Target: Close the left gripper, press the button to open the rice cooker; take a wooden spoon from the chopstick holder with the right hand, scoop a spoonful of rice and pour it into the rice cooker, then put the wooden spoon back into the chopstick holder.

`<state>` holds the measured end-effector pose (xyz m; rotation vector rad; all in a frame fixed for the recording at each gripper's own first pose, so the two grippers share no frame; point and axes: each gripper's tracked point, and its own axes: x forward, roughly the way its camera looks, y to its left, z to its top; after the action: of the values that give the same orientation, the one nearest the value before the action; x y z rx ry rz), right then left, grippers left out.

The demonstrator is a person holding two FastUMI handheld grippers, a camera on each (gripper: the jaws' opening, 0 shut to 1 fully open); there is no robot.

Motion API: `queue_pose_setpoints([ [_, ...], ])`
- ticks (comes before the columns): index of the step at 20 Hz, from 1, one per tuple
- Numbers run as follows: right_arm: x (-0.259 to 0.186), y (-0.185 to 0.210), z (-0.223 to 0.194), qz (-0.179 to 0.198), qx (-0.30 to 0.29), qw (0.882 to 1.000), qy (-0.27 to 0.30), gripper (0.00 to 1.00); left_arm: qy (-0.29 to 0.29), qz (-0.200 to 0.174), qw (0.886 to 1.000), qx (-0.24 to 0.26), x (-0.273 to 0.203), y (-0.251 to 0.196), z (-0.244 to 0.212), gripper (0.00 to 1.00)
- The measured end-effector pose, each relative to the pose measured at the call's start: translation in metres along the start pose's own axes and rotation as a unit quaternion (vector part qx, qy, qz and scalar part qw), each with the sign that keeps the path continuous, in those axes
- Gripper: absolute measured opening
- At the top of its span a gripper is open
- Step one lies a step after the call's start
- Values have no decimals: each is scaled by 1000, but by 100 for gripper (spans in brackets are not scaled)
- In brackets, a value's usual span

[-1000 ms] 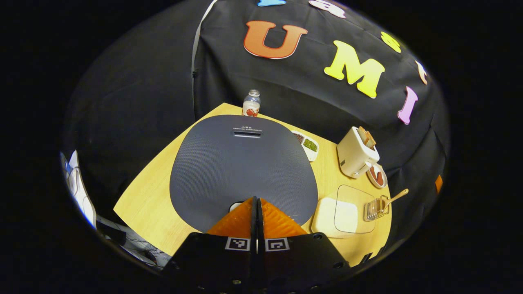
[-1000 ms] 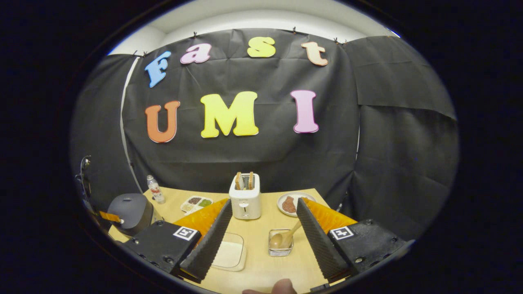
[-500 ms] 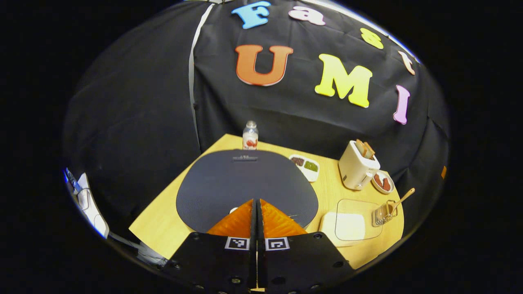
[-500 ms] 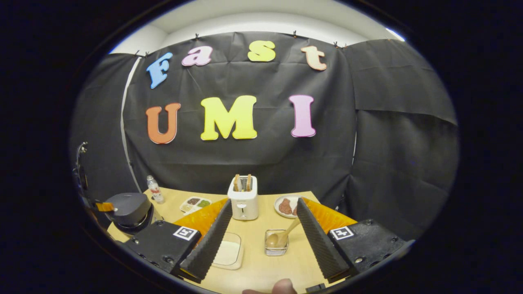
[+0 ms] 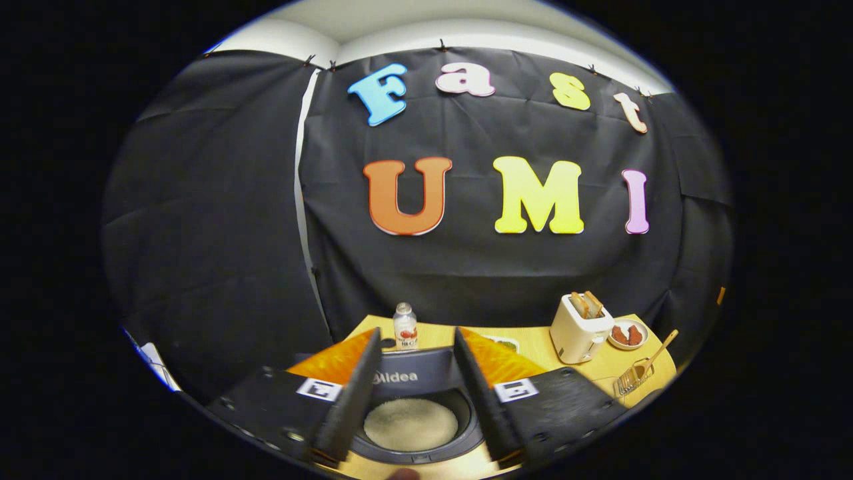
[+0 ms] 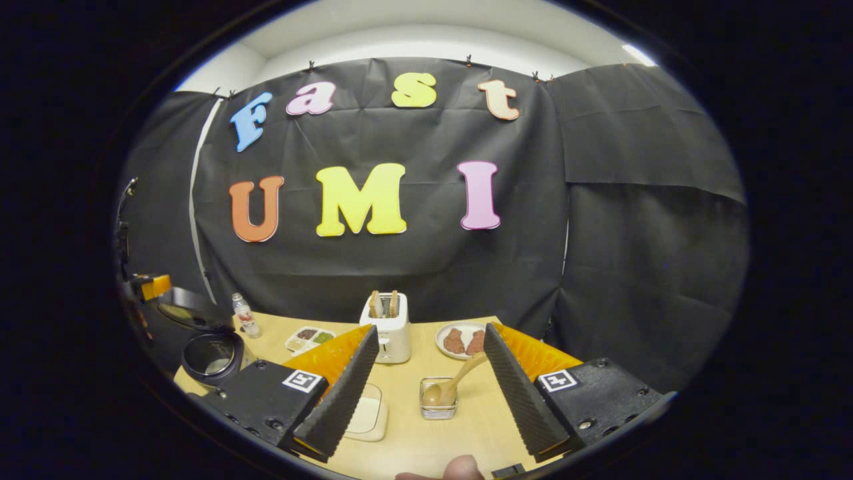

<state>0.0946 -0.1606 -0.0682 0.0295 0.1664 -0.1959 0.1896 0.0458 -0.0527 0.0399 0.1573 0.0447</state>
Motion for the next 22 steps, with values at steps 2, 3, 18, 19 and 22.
queue_pose_setpoints([
  [2,3,-2,-10,0,6,1000,9,100,-14,-2,1000,-8,0,-3,7,88],
  [3,4,-5,-14,-1,7,1000,13,100,-17,0,1000,-13,0,-4,11,88],
  [18,91,-50,-97,12,57,994,91,99,-54,-3,998,-25,-27,-65,37,94],
  [19,102,-50,-106,17,63,993,100,100,-54,-5,998,-21,-26,-75,35,94],
  [22,139,-53,-133,30,66,989,127,99,-58,-17,998,-10,-20,-104,37,94],
])
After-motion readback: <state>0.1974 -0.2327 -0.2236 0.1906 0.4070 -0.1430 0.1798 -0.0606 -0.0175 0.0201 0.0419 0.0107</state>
